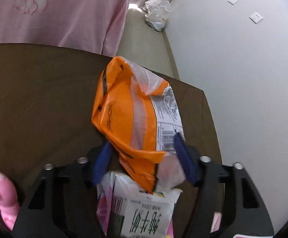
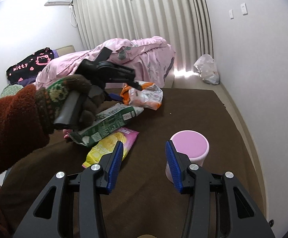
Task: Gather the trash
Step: 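Grasp the orange-and-white bag with the right tool and lift it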
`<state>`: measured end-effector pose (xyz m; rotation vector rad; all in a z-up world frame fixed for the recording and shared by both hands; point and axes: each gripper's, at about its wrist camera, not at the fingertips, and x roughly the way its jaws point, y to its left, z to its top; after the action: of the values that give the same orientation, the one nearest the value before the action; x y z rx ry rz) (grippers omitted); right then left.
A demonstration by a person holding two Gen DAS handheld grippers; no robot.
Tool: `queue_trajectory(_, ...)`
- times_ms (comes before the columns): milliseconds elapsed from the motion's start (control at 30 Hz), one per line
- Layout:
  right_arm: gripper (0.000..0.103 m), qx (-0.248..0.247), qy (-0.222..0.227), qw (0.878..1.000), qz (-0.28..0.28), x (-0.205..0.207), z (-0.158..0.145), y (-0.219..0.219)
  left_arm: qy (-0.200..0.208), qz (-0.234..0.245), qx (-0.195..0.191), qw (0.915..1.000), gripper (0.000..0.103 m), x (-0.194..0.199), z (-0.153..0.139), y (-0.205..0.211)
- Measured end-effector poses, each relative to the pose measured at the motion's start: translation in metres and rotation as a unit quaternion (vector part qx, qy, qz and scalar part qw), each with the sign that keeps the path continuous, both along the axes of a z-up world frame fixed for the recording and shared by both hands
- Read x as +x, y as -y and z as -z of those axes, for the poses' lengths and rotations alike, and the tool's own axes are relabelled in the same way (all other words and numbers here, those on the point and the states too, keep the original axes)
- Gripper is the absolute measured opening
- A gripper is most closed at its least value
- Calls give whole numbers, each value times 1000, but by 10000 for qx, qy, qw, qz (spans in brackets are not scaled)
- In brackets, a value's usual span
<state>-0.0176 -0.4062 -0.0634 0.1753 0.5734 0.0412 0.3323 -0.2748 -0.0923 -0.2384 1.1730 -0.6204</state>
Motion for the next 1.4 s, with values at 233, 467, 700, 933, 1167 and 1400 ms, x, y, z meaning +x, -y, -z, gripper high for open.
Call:
queue_trajectory(233, 42, -35, -61, 9999, -122, 3, 1, -10, 876, 210, -224, 9957, 14, -85, -41, -52)
queue_trajectory(467, 42, -136, -58, 9992, -378, 7, -8, -31, 1125, -146, -551, 9920, 6, -158, -54, -132)
queue_trajectory(700, 42, -166, -4, 9966, -801, 40, -28, -55, 1426, -554, -138, 9881, 31, -199, -50, -173)
queue_trajectory(933, 55, -105, -294, 9952, -930, 143, -57, -64, 1687, -1259, 426, 9767, 62, -195, -51, -203)
queue_trajectory(1167, 55, -122, -1136, 9926, -414, 248, -20, -60, 1848, -1627, 900, 9650, 64, -195, -40, -226)
queue_trajectory(1400, 21, 69, -2146, 9755, -479, 292, 30, -58, 1686, -1646, 647, 9697, 64, -189, -32, -240)
